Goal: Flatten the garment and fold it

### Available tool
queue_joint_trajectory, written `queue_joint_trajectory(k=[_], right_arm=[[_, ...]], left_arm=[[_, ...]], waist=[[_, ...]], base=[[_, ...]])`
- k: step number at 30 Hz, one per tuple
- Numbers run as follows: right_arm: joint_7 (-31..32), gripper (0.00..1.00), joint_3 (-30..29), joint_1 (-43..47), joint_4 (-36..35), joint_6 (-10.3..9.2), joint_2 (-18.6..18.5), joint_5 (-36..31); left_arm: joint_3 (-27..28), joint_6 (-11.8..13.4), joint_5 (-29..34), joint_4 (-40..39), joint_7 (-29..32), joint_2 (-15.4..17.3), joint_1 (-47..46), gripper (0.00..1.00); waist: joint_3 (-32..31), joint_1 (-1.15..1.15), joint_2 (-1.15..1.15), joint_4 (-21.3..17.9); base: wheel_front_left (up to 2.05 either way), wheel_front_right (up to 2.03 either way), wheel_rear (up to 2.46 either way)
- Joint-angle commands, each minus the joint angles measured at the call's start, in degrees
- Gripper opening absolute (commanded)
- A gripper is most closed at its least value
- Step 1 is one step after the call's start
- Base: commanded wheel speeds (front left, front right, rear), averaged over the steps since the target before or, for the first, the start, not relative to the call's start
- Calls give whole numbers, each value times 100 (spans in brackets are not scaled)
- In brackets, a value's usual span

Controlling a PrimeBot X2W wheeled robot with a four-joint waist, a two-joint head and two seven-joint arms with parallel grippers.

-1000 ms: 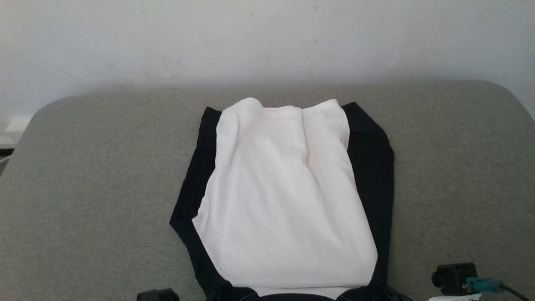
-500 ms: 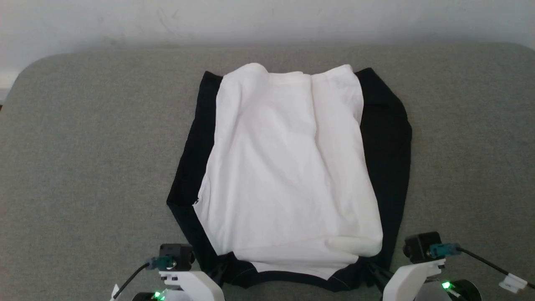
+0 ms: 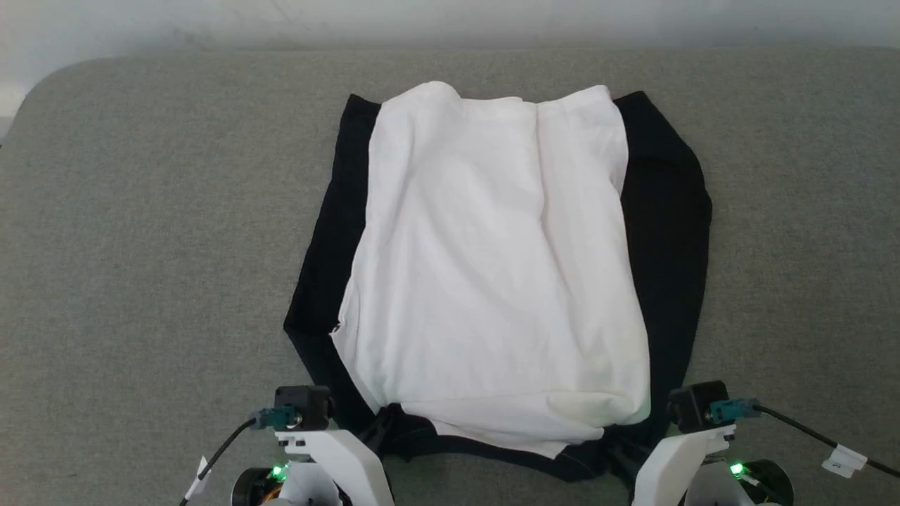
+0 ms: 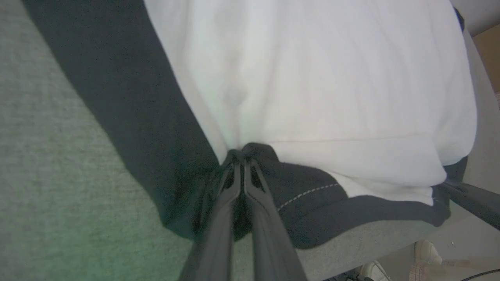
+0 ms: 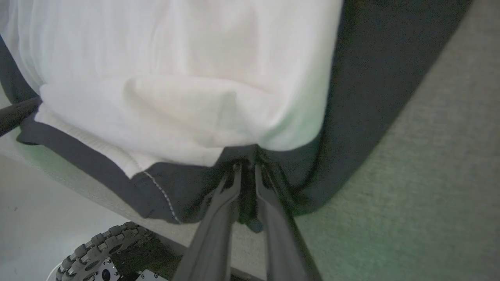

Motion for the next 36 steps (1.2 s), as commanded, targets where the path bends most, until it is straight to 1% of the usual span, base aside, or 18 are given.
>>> queue_joint_trajectory(k=[1,2,3,4,5,8,12,14,17,18,21,23,26,27,28,30,33,36], right_arm=[[40,100,-46,-80,157,-36,-1,1],[78,100,-108,-46,117,-36,-1,140],[78,100,-108,-46,117,-36,-1,140],[94,100,-151,-23,66,-36,-1,206],[127,100,-197,10,-2,-36,-1,263],[287,100,-371,176,-355,-36,-1,496],[634,100,-677,482,-1136,-36,-1,864],[505,100,-919,557,-1619,-36,-1,999],[-55,100,-1201,593,-2167,-36,-1,944],[-316,100,-1277,597,-2273,-36,-1,884],[-1037,100,-1424,641,-2307,-36,-1,776],[-1413,100,-1458,713,-2164,-36,-1,759],[-2006,100,-1374,822,-2029,-36,-1,417],[-2205,100,-1367,861,-1976,-36,-1,334],[-2398,100,-1359,893,-1937,-36,-1,146],[-2749,100,-1300,937,-1912,-36,-1,-300],[-3072,100,-1358,988,-1817,-36,-1,-706],[-3332,100,-1264,950,-1829,-36,-1,-836]], left_arm=[[49,39,-41,215,43,4,20,9],[100,26,-112,99,-13,-3,88,45],[100,26,-112,99,-13,-3,88,45],[141,23,-175,13,-33,-16,140,71],[189,34,-223,-97,-72,-17,198,100],[349,105,-381,-539,-171,-8,448,100],[600,233,-610,-1320,-274,50,883,100],[778,304,-647,-1752,-464,98,1086,100],[1067,454,-450,-2288,-1010,168,1305,100],[1203,540,-348,-2411,-1284,156,1355,100],[1408,608,129,-2628,-2110,173,1435,100],[1491,674,631,-2654,-2371,204,1452,100],[1756,787,1552,-2835,-2455,94,1441,100],[1833,828,1862,-2948,-2457,-4,1479,100],[1901,870,2070,-2984,-2458,-122,1575,100],[1942,861,2473,-2957,-2459,-233,1760,100],[2019,792,2721,-2855,-2460,-444,1939,100],[2147,675,2891,-2830,-2460,-525,1916,100]], waist=[[-31,1,0,6],[-98,1,0,12],[-98,1,0,12],[-139,1,0,16],[-188,1,0,19],[-324,1,0,24],[-485,1,0,18],[-556,1,0,5],[-638,1,0,2],[-660,1,0,-2],[-728,1,0,-6],[-786,1,0,0],[-846,1,0,21],[-863,1,0,22],[-876,1,0,18],[-890,1,0,8],[-862,1,0,-15],[-773,1,0,-51]], base=[[0,0,0],[0,0,0],[0,0,0],[0,0,0],[0,0,0],[0,0,0],[0,0,0],[0,0,0],[0,0,0],[0,0,0],[0,0,0],[0,0,0],[0,0,0],[0,0,0],[0,0,0],[0,0,0],[0,0,0],[0,0,0]])
